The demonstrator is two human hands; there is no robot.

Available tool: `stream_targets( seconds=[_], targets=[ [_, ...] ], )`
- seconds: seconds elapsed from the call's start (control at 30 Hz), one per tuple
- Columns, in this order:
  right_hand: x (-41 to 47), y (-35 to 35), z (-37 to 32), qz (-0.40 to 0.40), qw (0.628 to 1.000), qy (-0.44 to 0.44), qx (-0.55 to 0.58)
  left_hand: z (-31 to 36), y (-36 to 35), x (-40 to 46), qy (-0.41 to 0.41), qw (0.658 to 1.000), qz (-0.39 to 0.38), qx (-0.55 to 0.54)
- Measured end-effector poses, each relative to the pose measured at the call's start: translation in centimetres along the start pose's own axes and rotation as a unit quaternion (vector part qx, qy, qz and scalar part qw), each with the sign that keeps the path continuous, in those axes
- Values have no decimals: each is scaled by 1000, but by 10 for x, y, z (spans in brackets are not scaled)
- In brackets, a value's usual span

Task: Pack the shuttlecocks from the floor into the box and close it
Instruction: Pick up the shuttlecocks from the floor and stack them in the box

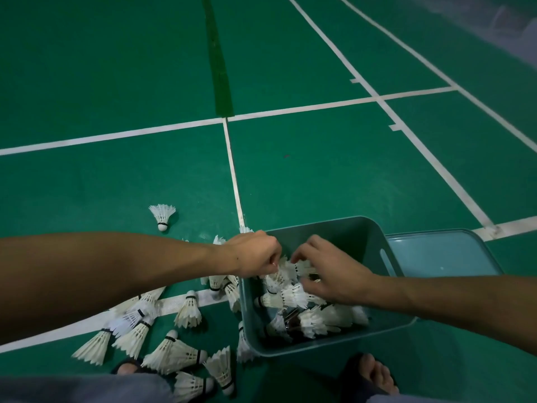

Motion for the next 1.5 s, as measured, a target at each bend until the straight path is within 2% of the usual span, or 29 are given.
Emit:
stream_targets(
  seconds=[0.1, 0.33, 0.47, 0.57, 0.73, 0.9, 1.1, 1.3, 1.5],
  targets=[
    [-1, -3, -25, -1, 994, 75, -84, 1, -1, 5, 29, 998, -10, -46],
    [4, -3, 0, -15, 994, 73, -80, 9, -10, 18, 88, 980, -17, -178],
    [-1, 1, 42, -26, 993, -49, -101, 11, -21, 18, 74, 983, -59, -157],
    [-9, 4, 77, -55, 976, -150, -150, 12, -34, 14, 58, 987, -106, -111],
    [-19, 1, 94, -124, 951, -192, -206, 7, -59, 10, 72, 984, -161, -19],
    [-20, -14, 106, -155, 949, -227, -153, 12, -67, 15, 76, 982, -171, -14],
    [-12, -36, 123, -155, 940, -294, -72, -3, -79, 22, 138, 972, -169, -85],
    [-11, -60, 141, -172, 910, -375, 42, -1, -86, 29, 131, 971, -168, -110],
    [-18, -80, 141, -211, 879, -408, 131, 2, -96, 30, 105, 971, -174, -123]
  ],
)
Point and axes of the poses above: each hand's wrist, its own x-axis towards the middle knuckle, its own y-axis out of the back of the hand, z = x × y, the point moved 7 cm from there along x, towards the middle knuckle, and after that the axes turned 5 degrees about -x, right-handed, at the moved point
